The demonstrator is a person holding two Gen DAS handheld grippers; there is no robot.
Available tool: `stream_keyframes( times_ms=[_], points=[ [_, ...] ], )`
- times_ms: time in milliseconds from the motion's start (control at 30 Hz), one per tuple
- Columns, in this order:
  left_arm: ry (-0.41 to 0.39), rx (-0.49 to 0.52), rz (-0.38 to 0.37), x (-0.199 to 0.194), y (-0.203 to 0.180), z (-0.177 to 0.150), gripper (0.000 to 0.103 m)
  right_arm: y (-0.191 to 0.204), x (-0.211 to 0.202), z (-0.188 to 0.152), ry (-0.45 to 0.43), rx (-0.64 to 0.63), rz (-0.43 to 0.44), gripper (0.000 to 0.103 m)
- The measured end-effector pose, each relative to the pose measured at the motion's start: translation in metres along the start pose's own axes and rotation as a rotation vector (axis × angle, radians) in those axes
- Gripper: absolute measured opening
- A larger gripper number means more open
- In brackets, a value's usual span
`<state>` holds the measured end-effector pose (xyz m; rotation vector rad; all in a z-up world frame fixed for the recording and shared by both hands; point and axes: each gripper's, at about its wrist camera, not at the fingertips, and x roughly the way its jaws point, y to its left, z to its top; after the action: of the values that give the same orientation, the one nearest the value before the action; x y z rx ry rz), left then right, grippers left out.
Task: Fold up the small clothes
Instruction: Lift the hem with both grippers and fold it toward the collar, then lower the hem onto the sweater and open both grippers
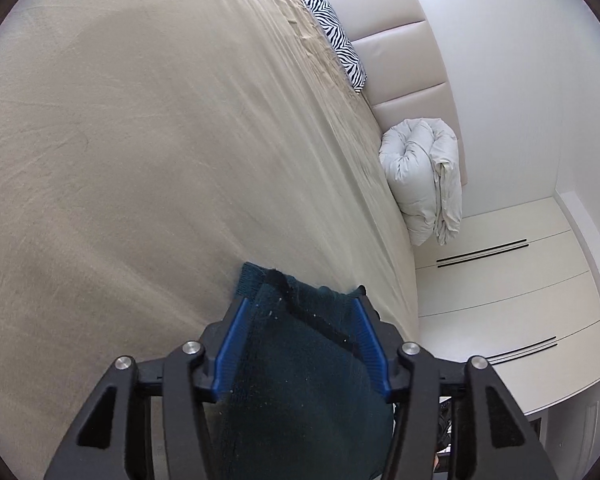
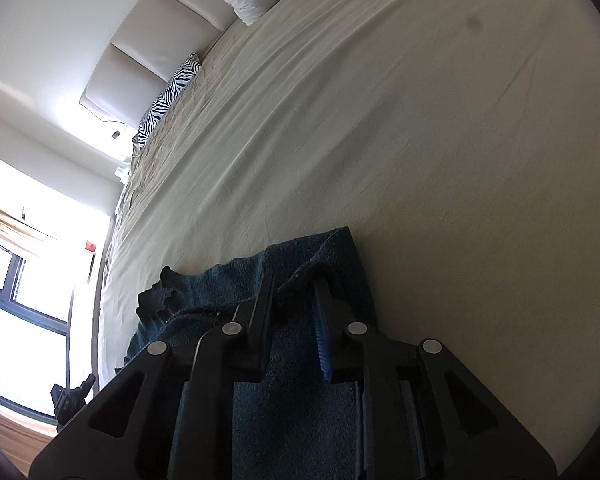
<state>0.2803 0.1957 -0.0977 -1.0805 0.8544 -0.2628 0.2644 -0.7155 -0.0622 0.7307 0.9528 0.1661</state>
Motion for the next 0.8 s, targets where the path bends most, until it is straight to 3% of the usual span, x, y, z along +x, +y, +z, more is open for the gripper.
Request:
stream_keyframes(
  times_ms=[133, 300, 367, 500, 567, 667, 700, 800],
  points=[
    [-0.018, 0.029, 0.009, -0.015, 0.000, -0.010, 0.056, -0.002, -0.009, -0.003, -0.058, -0.006, -0.013, 0.058],
    [-0.029, 0.124, 0.026, -0.037, -0.012, -0.038, 0.059, -0.007, -0.035, -0.010, -0.109, -0.007, -0.032, 0.058],
    [-0.042, 0.151, 0.045, -0.044, -0.015, -0.052, 0.064, -0.002, -0.042, -0.018, -0.103, -0.074, -0.082, 0.058],
    [-0.031, 0.188, 0.057, -0.053, -0.013, -0.079, 0.065, 0.015, -0.044, -0.042, -0.047, -0.239, -0.183, 0.056],
    [-0.008, 0.212, 0.078, -0.051, -0.012, -0.092, 0.065, 0.021, -0.042, -0.057, -0.033, -0.320, -0.243, 0.053],
    [-0.002, 0.214, 0.104, -0.052, -0.005, -0.108, 0.065, 0.026, -0.038, -0.080, -0.013, -0.431, -0.351, 0.038],
    [-0.007, 0.217, 0.112, -0.054, -0.004, -0.112, 0.065, 0.029, -0.036, -0.085, -0.001, -0.449, -0.368, 0.034],
    [-0.022, 0.235, 0.129, -0.059, -0.002, -0.121, 0.065, 0.026, -0.042, -0.095, 0.000, -0.459, -0.369, 0.033]
  ],
)
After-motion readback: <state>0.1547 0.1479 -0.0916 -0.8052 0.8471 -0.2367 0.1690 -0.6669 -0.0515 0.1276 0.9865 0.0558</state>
